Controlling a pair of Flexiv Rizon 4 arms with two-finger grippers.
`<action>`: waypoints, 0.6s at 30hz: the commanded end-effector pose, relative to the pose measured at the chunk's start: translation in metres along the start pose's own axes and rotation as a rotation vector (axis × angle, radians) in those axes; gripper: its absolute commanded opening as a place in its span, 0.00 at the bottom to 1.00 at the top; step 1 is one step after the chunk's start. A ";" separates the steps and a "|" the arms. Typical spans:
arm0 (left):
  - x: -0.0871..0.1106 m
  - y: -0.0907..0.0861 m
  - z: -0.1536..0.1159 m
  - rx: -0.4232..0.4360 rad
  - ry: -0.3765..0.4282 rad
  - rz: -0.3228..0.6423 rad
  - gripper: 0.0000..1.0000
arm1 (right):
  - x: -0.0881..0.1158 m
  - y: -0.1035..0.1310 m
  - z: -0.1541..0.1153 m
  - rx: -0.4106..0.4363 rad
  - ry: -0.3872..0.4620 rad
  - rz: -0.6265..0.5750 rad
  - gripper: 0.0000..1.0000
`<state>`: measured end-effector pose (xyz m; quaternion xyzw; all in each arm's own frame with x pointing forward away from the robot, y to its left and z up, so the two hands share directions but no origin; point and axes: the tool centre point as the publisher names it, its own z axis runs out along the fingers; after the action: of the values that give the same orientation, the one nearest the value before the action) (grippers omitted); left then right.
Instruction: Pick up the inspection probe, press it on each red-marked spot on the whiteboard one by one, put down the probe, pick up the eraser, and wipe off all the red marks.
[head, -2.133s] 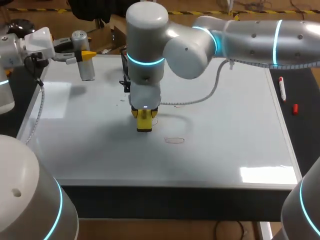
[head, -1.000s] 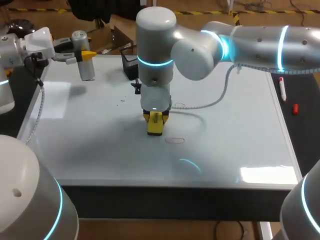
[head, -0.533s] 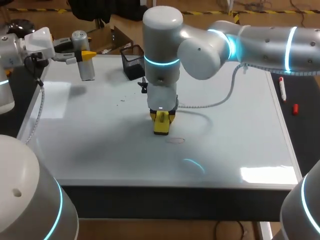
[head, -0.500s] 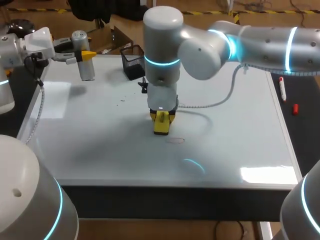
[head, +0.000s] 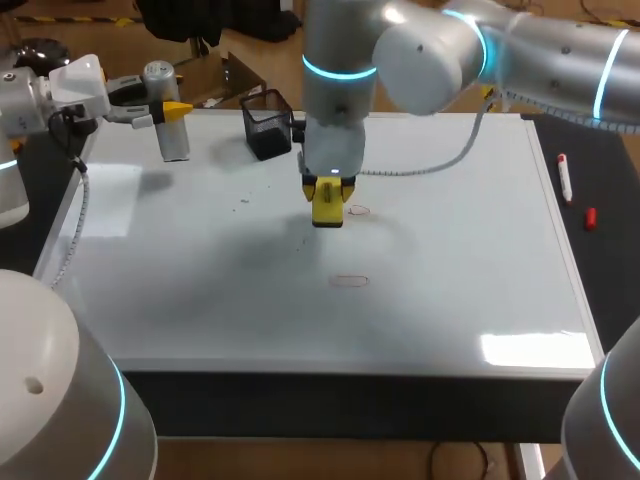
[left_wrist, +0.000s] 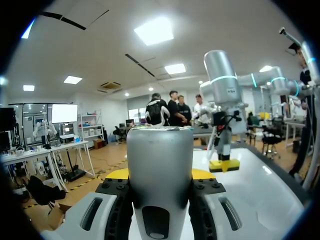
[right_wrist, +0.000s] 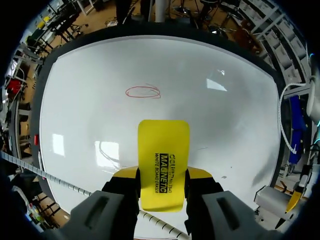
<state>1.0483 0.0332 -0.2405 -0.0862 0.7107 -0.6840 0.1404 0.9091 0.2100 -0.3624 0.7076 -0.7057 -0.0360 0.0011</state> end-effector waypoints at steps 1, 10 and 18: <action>0.001 -0.001 0.000 0.001 -0.004 0.003 0.00 | 0.004 -0.002 -0.016 -0.002 0.004 -0.011 0.00; 0.001 -0.001 0.000 0.001 -0.004 0.003 0.00 | 0.035 -0.021 -0.026 -0.001 0.010 0.019 0.00; 0.001 -0.001 0.000 0.001 -0.004 0.003 0.00 | 0.086 -0.042 -0.023 -0.010 0.042 0.132 0.00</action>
<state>1.0484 0.0331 -0.2405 -0.0862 0.7106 -0.6840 0.1404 0.9480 0.1377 -0.3467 0.6631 -0.7478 -0.0177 0.0262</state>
